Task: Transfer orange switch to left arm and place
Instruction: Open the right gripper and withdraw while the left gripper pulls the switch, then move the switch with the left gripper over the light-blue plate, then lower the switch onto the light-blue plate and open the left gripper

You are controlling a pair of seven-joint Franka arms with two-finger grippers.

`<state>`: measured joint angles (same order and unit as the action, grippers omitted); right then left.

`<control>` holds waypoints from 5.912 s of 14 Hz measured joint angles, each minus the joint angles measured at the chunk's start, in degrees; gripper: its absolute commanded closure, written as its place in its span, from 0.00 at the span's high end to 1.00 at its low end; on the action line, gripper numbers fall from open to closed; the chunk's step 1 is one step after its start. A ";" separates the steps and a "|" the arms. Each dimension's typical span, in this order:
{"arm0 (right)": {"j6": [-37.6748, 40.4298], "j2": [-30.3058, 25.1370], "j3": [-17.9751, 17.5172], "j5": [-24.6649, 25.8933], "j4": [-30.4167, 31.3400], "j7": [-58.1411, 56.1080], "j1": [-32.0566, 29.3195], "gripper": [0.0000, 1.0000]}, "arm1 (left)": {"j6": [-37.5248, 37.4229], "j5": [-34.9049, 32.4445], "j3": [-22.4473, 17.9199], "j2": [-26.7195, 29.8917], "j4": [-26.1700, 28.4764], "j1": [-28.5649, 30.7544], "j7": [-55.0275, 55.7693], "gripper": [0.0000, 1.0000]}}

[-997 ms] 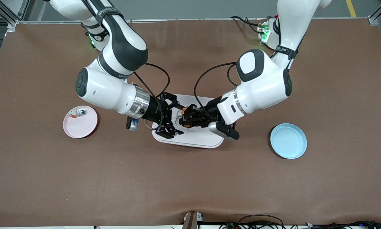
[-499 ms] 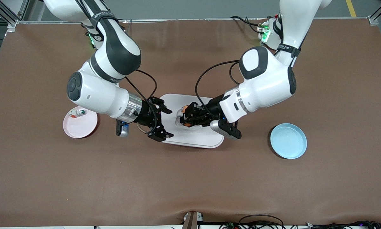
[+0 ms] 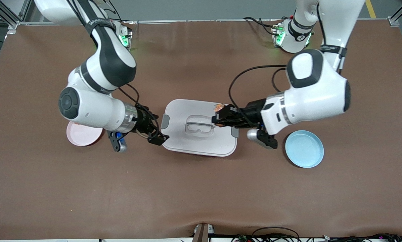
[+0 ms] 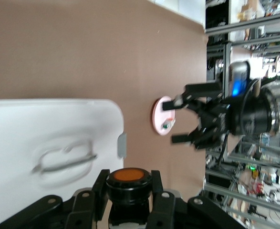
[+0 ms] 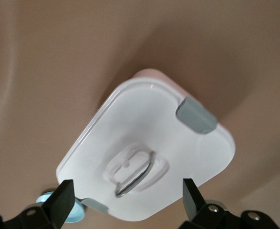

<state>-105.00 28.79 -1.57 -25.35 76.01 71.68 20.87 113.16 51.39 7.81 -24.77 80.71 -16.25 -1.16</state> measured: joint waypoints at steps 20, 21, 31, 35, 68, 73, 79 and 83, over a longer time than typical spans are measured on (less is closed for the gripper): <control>28.37 -1.69 0.38 24.90 -4.96 -64.67 -17.24 1.00 | -33.74 -38.48 -0.49 19.89 0.12 17.80 0.26 0.00; 28.95 -2.02 0.40 25.35 -5.05 -66.42 -17.74 1.00 | -33.78 -39.73 -0.59 19.94 0.37 18.36 3.22 0.00; 32.70 -5.66 0.37 27.49 -5.31 -77.95 -24.42 1.00 | -32.17 -48.44 0.10 15.44 1.74 19.84 52.96 0.00; 33.09 -6.01 0.44 27.66 -5.39 -75.01 -25.02 1.00 | -21.95 -48.69 0.09 13.33 5.51 19.91 66.02 0.00; 33.69 -12.00 4.07 24.34 -4.01 -72.97 -21.02 1.00 | 27.40 -60.75 -0.11 -6.11 30.62 23.81 88.78 0.00; 30.38 -16.37 4.94 24.34 0.28 -72.77 -19.62 1.00 | 29.79 -60.75 0.07 -7.87 30.62 23.28 90.55 0.00; 27.80 -22.46 5.96 24.38 6.39 -71.92 -19.25 1.00 | 30.44 -60.75 0.07 -8.37 30.58 23.00 90.74 0.07; 27.69 -22.70 5.96 24.35 6.52 -69.69 -18.41 1.00 | 30.57 -60.75 0.08 -8.38 30.57 23.00 90.74 1.00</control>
<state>-77.32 6.09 4.39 -1.00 82.53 1.98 2.46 143.72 -9.36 7.89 -33.15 111.28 6.75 89.58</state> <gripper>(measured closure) 0.000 0.568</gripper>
